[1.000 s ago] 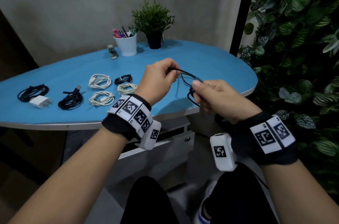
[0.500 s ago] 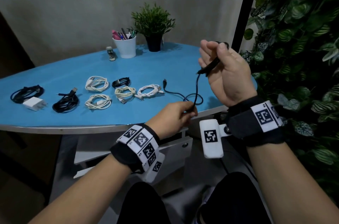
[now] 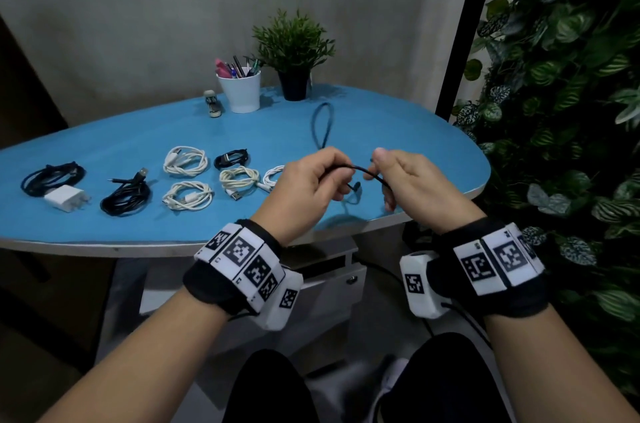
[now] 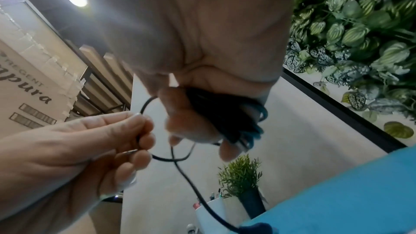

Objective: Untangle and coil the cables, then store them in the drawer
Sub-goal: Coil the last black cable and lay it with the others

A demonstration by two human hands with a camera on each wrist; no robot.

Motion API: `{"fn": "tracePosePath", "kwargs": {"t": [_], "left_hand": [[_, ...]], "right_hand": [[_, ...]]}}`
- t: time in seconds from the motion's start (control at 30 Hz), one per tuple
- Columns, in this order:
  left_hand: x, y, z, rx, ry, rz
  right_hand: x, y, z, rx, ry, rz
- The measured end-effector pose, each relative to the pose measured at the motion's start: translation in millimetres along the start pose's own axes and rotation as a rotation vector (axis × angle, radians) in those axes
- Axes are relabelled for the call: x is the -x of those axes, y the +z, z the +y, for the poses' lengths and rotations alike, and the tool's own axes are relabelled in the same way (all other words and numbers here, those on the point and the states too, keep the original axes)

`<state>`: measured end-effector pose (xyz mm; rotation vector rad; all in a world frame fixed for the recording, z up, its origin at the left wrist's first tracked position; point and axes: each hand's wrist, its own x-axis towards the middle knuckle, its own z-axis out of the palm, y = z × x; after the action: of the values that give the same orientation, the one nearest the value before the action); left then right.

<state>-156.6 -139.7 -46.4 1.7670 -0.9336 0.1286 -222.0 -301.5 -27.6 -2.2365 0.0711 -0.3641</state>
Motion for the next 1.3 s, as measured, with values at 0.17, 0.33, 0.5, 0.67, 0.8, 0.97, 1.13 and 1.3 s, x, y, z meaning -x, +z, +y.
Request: {"fn": "tracePosePath", "kwargs": {"t": [0.17,0.33,0.5,0.67,0.8,0.97,1.13,1.3], "left_hand": [[-4.6,-5.4,7.0,-0.036,0.03,0.064],[3.2,-0.3,4.7,-0.031,-0.036,0.042],[16.2,11.9,1.8,-0.003,-0.14,-0.046],[32.8,22.7,-0.6,-0.105,-0.184,-0.138],[42.2,21.2,-2.9,-0.278,-0.137,-0.235],[44.6,7.5,6.7,-0.426,-0.1,-0.261],[43.9,-4.7,9.9,-0.475,-0.074,-0.196],[41.7,-12.1,9.8,-0.407,0.016,-0.041]], "right_hand": [[12.1,8.2,-4.2,-0.137,-0.02,-0.156],[13.6,4.3,-15.2,-0.646,-0.021,-0.105],[12.3,-5.5,-27.4,-0.924,-0.056,-0.05],[12.4,-5.7,-31.3,-1.065,-0.072,-0.009],[10.9,0.3,-30.7,-1.131,-0.136,0.015],[7.9,5.7,-27.9,-0.738,-0.208,0.097],[9.4,10.7,-24.1,-0.251,-0.274,0.121],[10.4,13.1,-18.4,0.163,-0.193,0.053]]}}
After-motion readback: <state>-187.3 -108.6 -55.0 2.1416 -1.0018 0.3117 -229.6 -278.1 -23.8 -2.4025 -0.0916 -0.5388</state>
